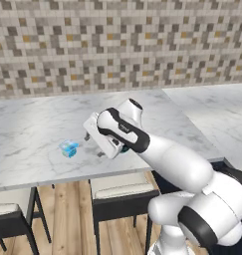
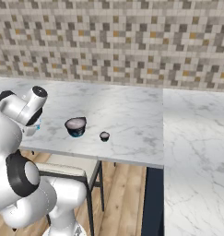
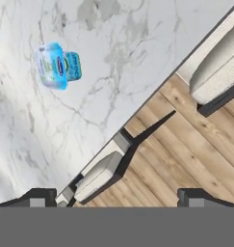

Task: Stack the yogurt containers by placing the smaller containers on top of the larger containers.

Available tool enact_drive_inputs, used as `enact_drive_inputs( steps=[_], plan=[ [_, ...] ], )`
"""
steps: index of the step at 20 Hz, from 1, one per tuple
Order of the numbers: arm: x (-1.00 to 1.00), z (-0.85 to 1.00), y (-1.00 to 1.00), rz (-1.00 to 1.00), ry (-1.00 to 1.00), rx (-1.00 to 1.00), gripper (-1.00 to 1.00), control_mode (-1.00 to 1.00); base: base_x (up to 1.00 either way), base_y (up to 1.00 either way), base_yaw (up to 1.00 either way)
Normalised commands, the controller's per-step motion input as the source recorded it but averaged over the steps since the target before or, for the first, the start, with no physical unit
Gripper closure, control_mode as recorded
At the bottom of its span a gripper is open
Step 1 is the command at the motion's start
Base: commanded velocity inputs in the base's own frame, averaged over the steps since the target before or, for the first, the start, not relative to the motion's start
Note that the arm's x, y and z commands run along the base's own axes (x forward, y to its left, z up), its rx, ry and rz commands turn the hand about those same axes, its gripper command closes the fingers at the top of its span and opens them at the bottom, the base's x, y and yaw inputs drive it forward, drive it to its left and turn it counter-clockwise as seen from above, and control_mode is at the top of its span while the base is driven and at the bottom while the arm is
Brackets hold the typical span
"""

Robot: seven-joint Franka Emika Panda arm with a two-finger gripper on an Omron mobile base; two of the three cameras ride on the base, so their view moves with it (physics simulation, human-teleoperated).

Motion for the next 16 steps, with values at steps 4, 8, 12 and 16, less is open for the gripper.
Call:
enact_drive_inputs(
  steps=[4,8,12,16],
  plan=[
    [0.08,-0.12,0.09,0.00,0.01,0.00,-1.00,-1.00,0.00,0.00,0.00],
    [0.07,-0.14,0.05,0.00,0.01,0.00,-1.00,-1.00,0.00,0.00,0.00],
    [0.07,-0.13,0.02,0.00,0.00,0.00,-1.00,-1.00,0.00,0.00,0.00],
    [0.11,-0.10,0.05,0.00,0.00,0.00,-1.00,-1.00,0.00,0.00,0.00]
  ],
)
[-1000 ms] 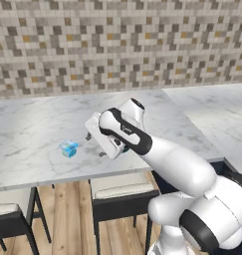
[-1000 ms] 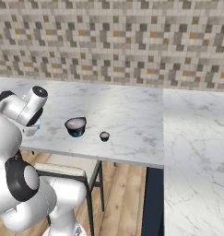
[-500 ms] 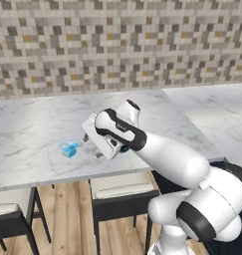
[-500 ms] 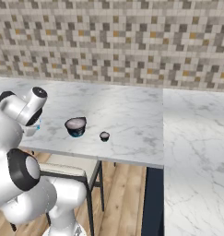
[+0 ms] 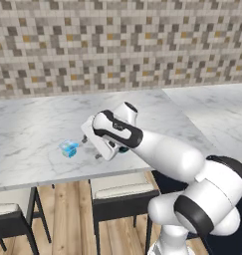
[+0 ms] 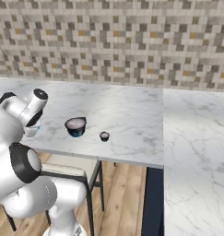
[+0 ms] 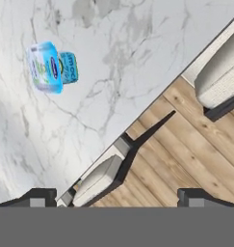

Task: Stack the yogurt containers by placing the smaller containers on top of the larger containers.

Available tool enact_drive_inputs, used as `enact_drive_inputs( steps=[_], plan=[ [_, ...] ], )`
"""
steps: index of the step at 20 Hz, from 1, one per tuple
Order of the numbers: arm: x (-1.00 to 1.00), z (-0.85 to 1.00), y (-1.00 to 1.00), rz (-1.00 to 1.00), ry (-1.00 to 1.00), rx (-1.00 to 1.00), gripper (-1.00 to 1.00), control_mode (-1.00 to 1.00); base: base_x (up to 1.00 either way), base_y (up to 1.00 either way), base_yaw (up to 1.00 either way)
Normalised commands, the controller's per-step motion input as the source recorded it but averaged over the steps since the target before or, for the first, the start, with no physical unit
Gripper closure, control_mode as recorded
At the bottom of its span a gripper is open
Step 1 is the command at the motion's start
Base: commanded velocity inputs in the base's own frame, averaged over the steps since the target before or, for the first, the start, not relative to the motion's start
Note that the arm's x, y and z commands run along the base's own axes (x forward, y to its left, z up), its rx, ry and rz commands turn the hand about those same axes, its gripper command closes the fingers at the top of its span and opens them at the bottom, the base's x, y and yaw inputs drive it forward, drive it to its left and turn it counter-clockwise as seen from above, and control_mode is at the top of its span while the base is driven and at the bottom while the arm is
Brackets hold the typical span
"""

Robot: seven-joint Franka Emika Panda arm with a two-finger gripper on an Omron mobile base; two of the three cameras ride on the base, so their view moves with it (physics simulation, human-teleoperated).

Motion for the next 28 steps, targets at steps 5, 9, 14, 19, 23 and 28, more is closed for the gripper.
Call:
enact_drive_inputs(
  steps=[5,9,14,19,23,28],
  plan=[
    [0.10,-0.09,0.05,0.00,0.00,0.00,-1.00,-1.00,0.00,0.00,0.00],
    [0.10,-0.07,0.07,0.00,0.00,0.00,-1.00,-1.00,0.00,0.00,0.00],
    [0.10,-0.05,0.08,0.00,-0.02,0.00,-1.00,-1.00,0.00,0.00,0.00],
    [0.11,-0.05,0.06,0.00,-0.04,0.00,-1.00,-1.00,0.00,0.00,0.00],
    [0.11,-0.07,0.04,0.00,-0.02,-0.01,-1.00,-1.00,0.00,0.00,0.00],
    [0.12,-0.09,0.02,0.00,0.00,-0.02,-1.00,-1.00,0.00,0.00,0.00]
  ],
)
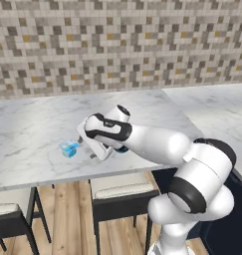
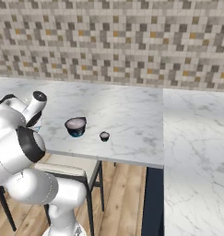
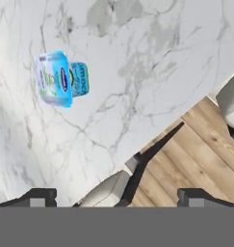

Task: Stack the yogurt containers by placing the smaller containers on top of the larger containers.

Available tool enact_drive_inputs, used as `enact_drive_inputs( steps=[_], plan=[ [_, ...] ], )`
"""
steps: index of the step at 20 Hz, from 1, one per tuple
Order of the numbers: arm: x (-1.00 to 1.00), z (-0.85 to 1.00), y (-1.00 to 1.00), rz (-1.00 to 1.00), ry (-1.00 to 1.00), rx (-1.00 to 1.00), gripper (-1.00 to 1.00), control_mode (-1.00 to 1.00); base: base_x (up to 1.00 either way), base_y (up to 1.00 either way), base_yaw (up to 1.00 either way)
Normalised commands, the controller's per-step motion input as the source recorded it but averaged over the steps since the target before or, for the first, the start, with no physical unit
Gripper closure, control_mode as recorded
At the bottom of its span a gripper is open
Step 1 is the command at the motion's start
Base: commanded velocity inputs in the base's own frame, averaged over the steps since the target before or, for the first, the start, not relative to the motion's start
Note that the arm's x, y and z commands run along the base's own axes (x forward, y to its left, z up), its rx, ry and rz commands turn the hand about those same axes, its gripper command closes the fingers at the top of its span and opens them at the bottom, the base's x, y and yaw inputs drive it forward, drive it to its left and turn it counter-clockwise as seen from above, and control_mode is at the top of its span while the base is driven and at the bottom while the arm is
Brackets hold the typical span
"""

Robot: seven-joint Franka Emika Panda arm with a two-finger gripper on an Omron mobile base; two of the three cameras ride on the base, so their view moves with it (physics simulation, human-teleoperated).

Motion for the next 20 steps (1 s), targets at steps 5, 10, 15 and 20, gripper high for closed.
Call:
enact_drive_inputs(
  steps=[5,10,15,20],
  plan=[
    [0.16,-0.07,0.02,0.00,0.00,0.00,-1.00,-1.00,0.00,0.00,0.00],
    [0.16,-0.06,0.04,0.00,0.00,0.00,-1.00,-1.00,0.00,0.00,0.00],
    [0.14,-0.08,0.05,0.00,0.00,0.00,-1.00,-1.00,0.00,0.00,0.00],
    [0.16,-0.09,0.09,0.00,0.00,0.00,-1.00,-1.00,0.00,0.00,0.00]
  ],
)
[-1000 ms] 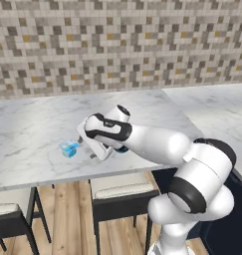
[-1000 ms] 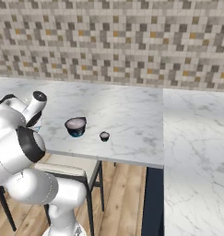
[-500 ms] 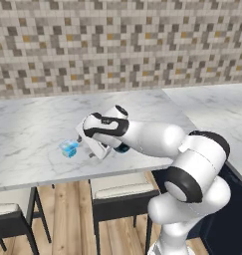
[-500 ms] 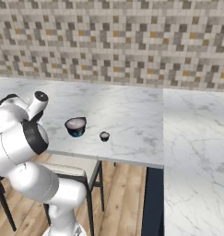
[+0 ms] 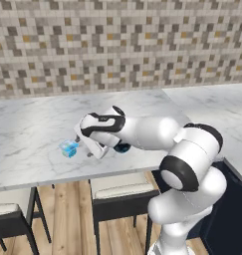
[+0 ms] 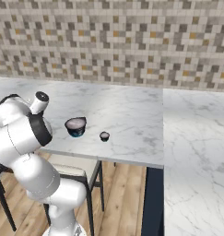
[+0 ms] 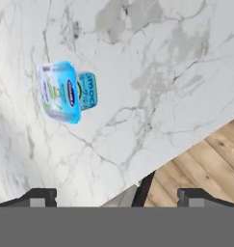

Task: Stack the yogurt containers by placing the smaller containers on top of the larger containers.

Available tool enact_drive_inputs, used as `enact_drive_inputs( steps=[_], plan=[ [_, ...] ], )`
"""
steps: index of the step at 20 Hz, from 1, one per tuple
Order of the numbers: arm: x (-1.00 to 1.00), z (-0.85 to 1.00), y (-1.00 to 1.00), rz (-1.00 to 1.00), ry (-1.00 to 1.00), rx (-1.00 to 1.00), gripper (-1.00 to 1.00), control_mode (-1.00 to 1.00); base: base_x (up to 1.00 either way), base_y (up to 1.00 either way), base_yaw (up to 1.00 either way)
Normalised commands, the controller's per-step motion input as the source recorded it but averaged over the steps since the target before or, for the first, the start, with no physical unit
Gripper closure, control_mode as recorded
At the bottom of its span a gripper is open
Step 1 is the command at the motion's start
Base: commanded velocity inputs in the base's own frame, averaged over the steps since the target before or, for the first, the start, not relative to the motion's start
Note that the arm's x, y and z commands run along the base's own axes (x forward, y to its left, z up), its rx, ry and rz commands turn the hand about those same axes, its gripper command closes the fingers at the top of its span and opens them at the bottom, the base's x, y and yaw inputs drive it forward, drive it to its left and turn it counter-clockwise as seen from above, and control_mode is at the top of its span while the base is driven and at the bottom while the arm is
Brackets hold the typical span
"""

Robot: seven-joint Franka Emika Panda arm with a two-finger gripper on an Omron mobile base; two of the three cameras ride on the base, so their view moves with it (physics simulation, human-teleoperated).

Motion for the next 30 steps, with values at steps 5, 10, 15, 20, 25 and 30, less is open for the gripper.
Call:
enact_drive_inputs(
  steps=[5,10,15,20,25,30],
  plan=[
    [0.15,-0.12,0.14,0.00,0.00,0.00,-1.00,-1.00,0.00,0.00,0.00],
    [0.13,-0.12,0.06,0.00,0.00,0.00,-1.00,-1.00,0.00,0.00,0.00],
    [0.16,-0.11,0.02,0.00,0.00,-0.01,-1.00,-1.00,0.00,0.00,0.00],
    [0.17,-0.10,0.01,0.00,0.00,-0.01,-1.00,-1.00,0.00,0.00,0.00],
    [0.17,-0.11,0.03,0.00,0.00,0.00,-1.00,-1.00,0.00,0.00,0.00],
    [0.19,-0.11,0.06,0.00,0.00,0.00,-1.00,-1.00,0.00,0.00,0.00]
  ],
)
